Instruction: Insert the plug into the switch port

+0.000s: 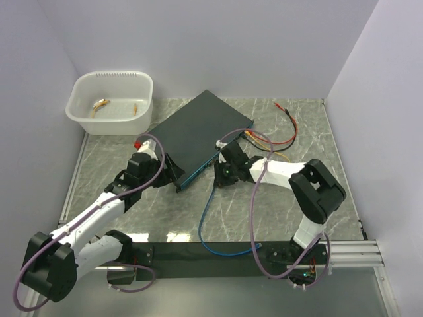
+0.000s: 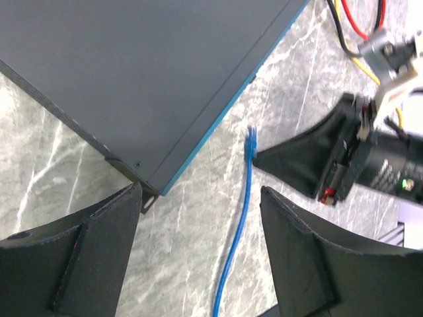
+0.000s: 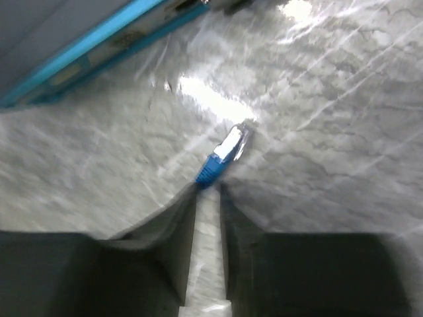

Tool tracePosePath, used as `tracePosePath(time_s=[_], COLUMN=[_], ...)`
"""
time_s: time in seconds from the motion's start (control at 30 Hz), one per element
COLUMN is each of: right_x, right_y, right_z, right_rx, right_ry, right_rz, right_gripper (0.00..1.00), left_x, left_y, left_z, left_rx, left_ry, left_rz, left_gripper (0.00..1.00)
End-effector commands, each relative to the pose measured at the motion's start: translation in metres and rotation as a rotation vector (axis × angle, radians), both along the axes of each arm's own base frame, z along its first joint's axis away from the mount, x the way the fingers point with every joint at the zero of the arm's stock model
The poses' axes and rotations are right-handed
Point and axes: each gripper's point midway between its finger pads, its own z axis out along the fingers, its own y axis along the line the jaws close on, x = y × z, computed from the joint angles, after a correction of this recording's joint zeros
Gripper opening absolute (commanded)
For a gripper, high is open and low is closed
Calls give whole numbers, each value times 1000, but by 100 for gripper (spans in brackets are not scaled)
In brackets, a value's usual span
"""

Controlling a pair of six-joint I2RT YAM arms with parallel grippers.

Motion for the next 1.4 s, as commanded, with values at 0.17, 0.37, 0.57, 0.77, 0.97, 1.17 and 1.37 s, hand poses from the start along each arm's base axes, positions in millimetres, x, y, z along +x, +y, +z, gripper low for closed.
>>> tracePosePath(time_s=[0.17,0.37,0.57,0.77,0.97,1.17,1.37], right_x=[3,15,2,-26,-33,-27,-37], right_y=[-10,2,3,10,17,28,42], right_z=[9,13,-4,-10,-26,-27,33], right_rx=[-51,-59,-207,-239,-219,-124,138], right_ry=[-64,-49,-16,35,56,-8,-196], right_rz=[4,-3,32,47,34,34,143], right_gripper=[76,82,70,55,33,11,0], left_x=[15,18,16,18,18,14,7], left_y=[-1,0,0,0,-3,1,-10], left_z=[-2,-8,-16,-17,-15,-7,23], left_rx=[8,30,41,35,23,28,-71], left_ry=[-33,-26,-8,-13,-16,-25,-120], left_rz=[28,28,25,29,15,24,-26], left_gripper=[77,77,77,77,77,77,77])
